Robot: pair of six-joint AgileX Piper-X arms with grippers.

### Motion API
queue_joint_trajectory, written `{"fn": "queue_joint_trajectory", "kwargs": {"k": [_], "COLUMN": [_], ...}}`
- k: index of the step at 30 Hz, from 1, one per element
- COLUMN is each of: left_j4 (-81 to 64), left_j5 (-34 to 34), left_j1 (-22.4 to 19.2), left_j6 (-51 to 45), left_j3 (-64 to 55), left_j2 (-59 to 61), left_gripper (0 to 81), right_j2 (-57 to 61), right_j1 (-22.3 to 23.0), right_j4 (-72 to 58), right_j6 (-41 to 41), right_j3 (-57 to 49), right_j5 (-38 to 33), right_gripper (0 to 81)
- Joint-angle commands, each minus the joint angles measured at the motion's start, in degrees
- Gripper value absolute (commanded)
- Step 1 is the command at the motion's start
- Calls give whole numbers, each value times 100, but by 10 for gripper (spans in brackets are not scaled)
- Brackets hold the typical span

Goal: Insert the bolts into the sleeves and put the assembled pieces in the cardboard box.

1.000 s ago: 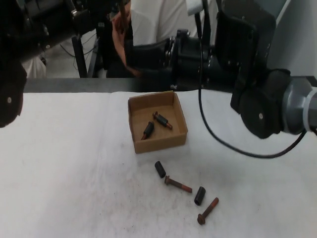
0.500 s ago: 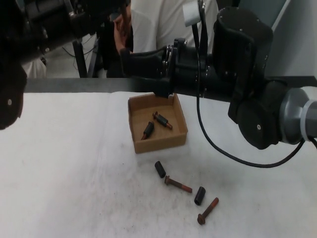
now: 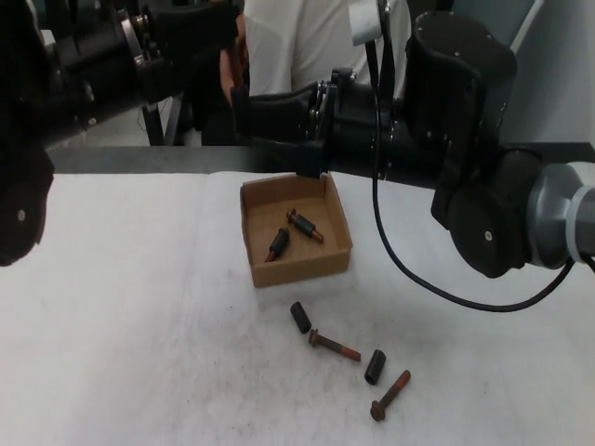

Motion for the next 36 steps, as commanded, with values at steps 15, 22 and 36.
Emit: {"fn": "queue_joint_trajectory", "kwargs": {"k": [15, 22, 36], "left_j4": [190, 190, 368], "left_j5": [662, 760, 872], "left_j1": [7, 7, 23], "left_j6": [132, 162, 20], "left_j3": [4, 4, 4], "left_j2": [-37, -37, -37], "left_gripper": [1, 134, 475], "right_j2": [-57, -57, -57], "right_j1": [-22, -22, -22], "right_j4": [-330, -330, -330], "right_j6": [124, 124, 124], "right_j3": [-25, -25, -25], "right_j5": [-2, -118, -118], "right_gripper": [8, 8, 8]}}
